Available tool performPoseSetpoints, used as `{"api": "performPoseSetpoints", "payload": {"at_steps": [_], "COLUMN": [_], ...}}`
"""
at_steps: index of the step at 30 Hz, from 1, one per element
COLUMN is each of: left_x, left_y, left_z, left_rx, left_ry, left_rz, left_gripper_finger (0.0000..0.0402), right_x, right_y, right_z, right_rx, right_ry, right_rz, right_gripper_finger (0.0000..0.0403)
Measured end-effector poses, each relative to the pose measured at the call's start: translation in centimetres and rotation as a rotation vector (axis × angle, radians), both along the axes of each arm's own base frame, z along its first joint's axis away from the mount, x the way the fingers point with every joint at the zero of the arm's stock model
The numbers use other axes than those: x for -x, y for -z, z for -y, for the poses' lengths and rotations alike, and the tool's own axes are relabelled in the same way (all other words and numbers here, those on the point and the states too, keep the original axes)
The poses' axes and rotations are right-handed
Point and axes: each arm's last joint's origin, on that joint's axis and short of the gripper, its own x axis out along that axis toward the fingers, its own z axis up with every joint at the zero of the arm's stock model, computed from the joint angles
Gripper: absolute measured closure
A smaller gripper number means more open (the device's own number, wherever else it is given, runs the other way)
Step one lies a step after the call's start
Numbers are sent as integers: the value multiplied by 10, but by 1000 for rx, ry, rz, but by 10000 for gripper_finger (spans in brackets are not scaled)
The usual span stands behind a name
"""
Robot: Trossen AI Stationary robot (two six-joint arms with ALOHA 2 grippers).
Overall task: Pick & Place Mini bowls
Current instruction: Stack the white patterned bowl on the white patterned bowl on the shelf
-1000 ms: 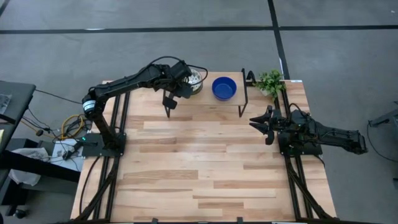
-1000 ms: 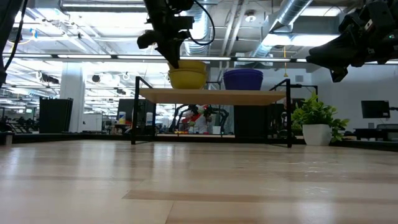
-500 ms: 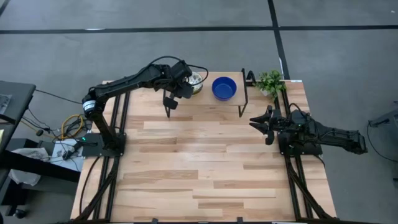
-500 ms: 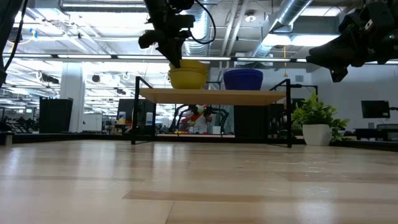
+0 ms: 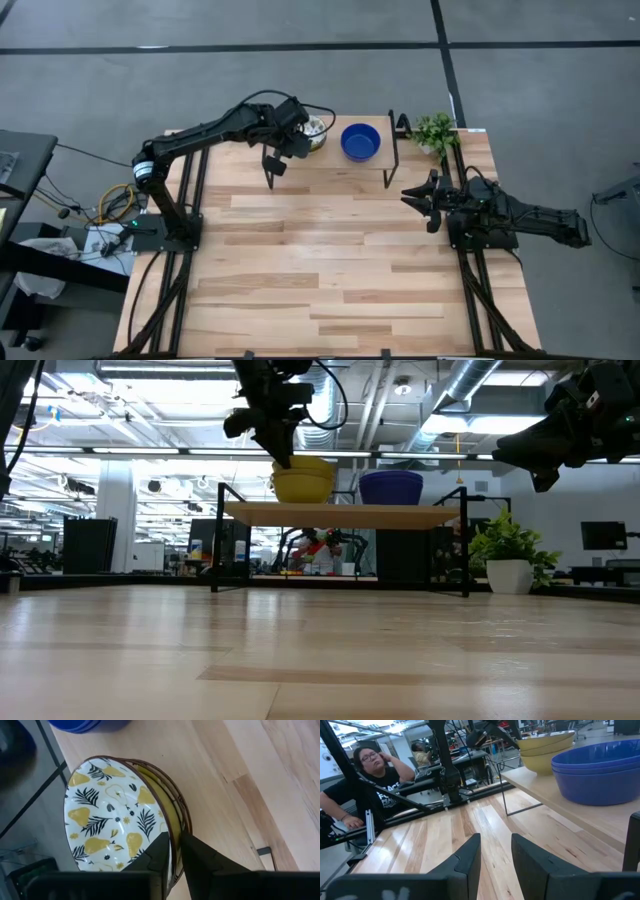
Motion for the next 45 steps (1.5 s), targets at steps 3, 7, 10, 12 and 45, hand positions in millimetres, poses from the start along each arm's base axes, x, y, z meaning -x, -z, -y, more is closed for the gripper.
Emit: {"api": "performPoseSetpoints", "payload": {"at_steps": [3, 7, 10, 12, 45], "left_x": [0, 0, 0, 0, 16], "left_y": [0, 0, 0, 0, -25], "left_z": [1, 1, 1, 1, 6], "left_rx": [-1, -1, 5, 14, -38], "left_ry": [2, 2, -6, -19, -66], "left_rz": [1, 2, 6, 13, 144], "left_gripper_finger": [355, 355, 355, 355, 272], "right_x": [0, 0, 0, 0, 0], "right_y": [0, 0, 0, 0, 0], "right_z": [0, 0, 0, 0, 0], "right_rx": [0, 0, 0, 0, -2], "right_ry": [0, 0, 0, 0, 0], "right_rz": [0, 0, 0, 0, 1], "right_gripper_finger": [305, 305, 305, 305, 305]}}
